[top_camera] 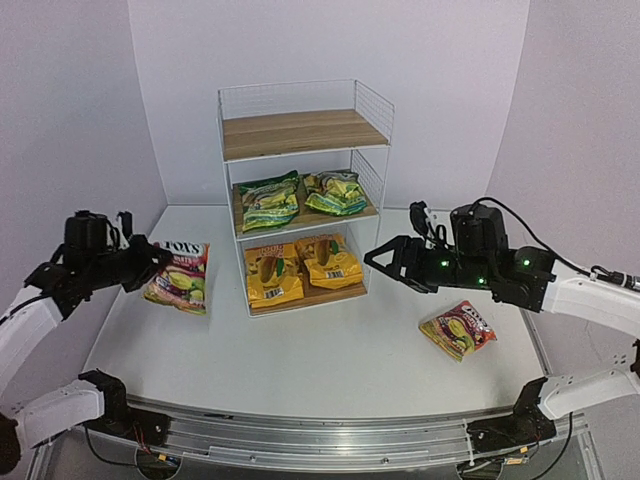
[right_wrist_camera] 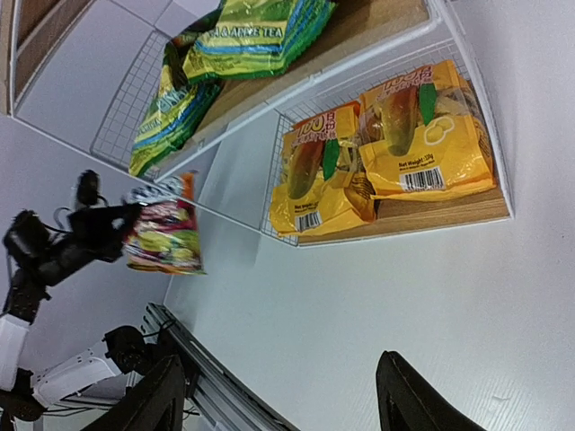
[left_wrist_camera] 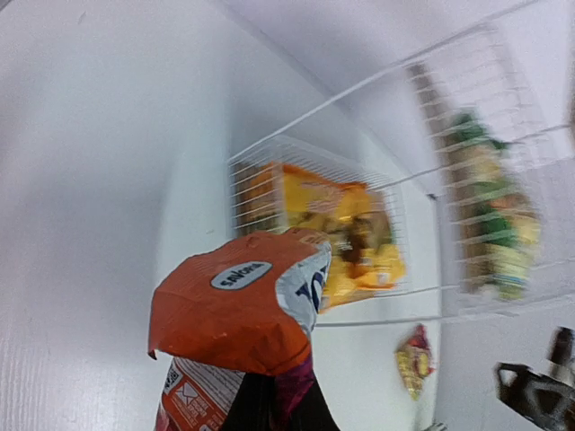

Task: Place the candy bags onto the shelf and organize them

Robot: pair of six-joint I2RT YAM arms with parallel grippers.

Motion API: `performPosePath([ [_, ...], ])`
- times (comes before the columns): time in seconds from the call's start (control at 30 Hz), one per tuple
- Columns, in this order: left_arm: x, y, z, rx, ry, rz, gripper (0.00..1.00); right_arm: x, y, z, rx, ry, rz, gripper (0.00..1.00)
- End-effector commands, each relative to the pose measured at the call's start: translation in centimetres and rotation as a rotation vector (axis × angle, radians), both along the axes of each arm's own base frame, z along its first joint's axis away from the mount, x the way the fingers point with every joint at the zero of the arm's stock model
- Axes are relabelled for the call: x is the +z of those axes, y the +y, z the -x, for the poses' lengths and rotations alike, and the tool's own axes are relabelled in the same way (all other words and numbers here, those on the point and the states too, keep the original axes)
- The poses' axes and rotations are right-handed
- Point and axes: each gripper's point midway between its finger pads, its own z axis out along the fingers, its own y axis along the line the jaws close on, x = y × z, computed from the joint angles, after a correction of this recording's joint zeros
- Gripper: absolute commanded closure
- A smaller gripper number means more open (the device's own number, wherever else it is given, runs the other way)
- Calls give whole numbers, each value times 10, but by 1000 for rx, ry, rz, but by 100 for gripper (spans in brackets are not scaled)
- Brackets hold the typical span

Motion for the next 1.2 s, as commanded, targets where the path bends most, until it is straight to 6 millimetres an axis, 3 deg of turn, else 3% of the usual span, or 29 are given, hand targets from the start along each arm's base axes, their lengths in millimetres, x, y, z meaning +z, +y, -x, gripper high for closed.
performPosePath([
  [0.0, 168, -16, 58, -170, -384, 133, 100, -2, -7, 12, 52, -41, 27, 30],
  [0.1, 237, -34, 72, -307, -527, 204, 100, 1, -12, 12, 41, -57, 31, 30],
  [0.23, 317, -44, 69, -381, -670, 222, 100, 6, -14, 13, 32, -63, 18, 30],
  [0.33, 370, -44, 68, -384, -775, 237, 100, 9, -15, 13, 27, -59, 6, 30],
  [0.37, 379, -47, 64, -400, -786, 251, 100, 10, -15, 14, 26, -57, 2, 30],
  [0.63, 391, -78, -18, -452, -710, 378, 100, 12, -26, 9, -39, -73, 2, 30],
  [0.7, 396, -96, -34, -483, -703, 392, 100, 11, -29, 7, -59, -78, 8, 30],
  [0.9, 414, -172, -50, -593, -709, 430, 100, 5, -36, 4, -97, -80, 23, 30],
  [1.0, 410, -190, -66, -577, -693, 435, 100, 2, -38, 3, -111, -77, 28, 29],
  [1.17, 382, -210, -86, -499, -652, 348, 100, -5, -46, 1, -151, -74, 43, 29],
])
